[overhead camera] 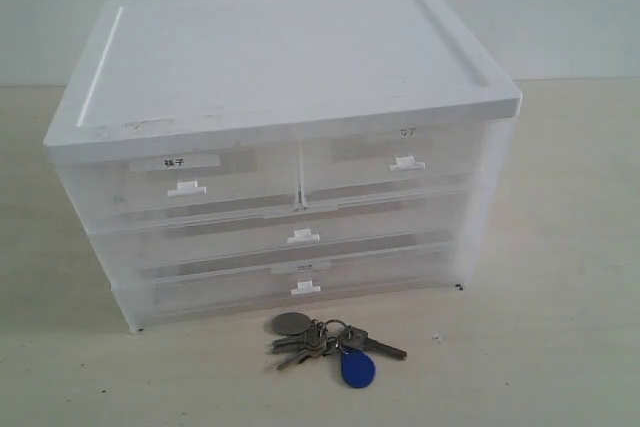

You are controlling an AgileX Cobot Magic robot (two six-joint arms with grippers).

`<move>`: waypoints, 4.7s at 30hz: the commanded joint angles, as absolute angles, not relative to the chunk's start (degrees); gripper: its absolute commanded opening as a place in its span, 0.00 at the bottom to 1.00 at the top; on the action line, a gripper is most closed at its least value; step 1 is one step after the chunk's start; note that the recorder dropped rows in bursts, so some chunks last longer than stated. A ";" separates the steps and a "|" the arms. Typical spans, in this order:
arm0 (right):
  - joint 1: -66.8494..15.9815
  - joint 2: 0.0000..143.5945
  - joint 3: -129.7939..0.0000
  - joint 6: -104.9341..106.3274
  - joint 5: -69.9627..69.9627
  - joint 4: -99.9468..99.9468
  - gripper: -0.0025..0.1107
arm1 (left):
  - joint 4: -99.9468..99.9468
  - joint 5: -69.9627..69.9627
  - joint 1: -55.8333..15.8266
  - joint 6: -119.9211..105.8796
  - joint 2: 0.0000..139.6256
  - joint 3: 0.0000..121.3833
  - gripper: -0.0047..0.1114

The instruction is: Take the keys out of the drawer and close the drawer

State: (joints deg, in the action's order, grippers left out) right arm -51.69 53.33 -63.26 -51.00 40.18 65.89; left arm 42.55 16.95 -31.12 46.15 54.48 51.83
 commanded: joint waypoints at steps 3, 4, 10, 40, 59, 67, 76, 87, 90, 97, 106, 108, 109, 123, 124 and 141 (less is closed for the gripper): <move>-25.96 60.62 -63.58 -34.14 23.33 41.41 0.02 | 16.68 16.72 -16.66 15.97 60.65 52.28 0.08; -23.25 62.12 -63.58 -29.38 22.56 35.05 0.02 | 11.14 16.72 -13.99 9.86 61.87 52.28 0.08; -8.28 69.50 -63.58 -2.21 21.52 5.50 0.02 | -31.60 20.29 1.18 -29.15 71.29 53.33 0.08; -12.54 85.09 -63.58 33.75 32.64 -35.06 0.02 | -69.97 33.07 -2.01 -62.19 88.05 55.99 0.08; -17.86 85.13 -63.46 32.86 37.28 -32.59 0.02 | -71.12 38.03 -2.01 -62.19 91.56 60.42 0.08; -17.72 83.20 -63.46 29.75 34.88 -26.26 0.02 | -70.38 37.21 -0.78 -61.92 87.39 60.51 0.08; -17.85 61.96 -63.46 14.23 34.03 -6.95 0.02 | -70.20 37.53 4.06 -60.91 70.76 58.06 0.08; -17.85 24.99 -49.99 14.06 21.72 -10.16 0.02 | -83.69 30.73 4.06 -72.32 32.50 44.18 0.08; -17.85 14.37 -44.93 13.54 19.39 -10.16 0.02 | -83.69 19.33 4.06 -72.31 20.79 36.94 0.08; -17.85 0.00 -32.93 10.31 17.77 -10.16 0.02 | -83.47 10.88 4.06 -66.69 4.62 23.11 0.08; -17.85 0.00 -32.71 9.54 18.21 -10.16 0.02 | -83.31 12.26 4.06 -66.82 0.00 16.55 0.08; -17.85 0.00 -32.71 9.28 18.22 -10.16 0.02 | -83.31 12.45 4.06 -66.00 0.00 15.81 0.08; -17.85 0.00 -32.71 9.28 18.22 -10.16 0.02 | -83.31 12.59 4.06 -65.26 0.00 15.66 0.08; -17.85 0.00 -32.71 5.86 19.35 -11.25 0.02 | -83.31 17.97 4.06 -64.71 0.00 15.41 0.08; -17.85 0.00 -32.71 5.86 19.49 -11.40 0.02 | -83.31 17.97 4.06 -64.71 0.00 15.41 0.08; -17.85 0.00 -32.71 5.86 19.49 -11.51 0.02 | -83.31 17.97 4.06 -64.71 0.00 15.41 0.08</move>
State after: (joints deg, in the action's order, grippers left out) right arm -17.75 0.23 -32.87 5.77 19.30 -11.50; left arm -83.10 17.36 4.00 -65.16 0.00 15.69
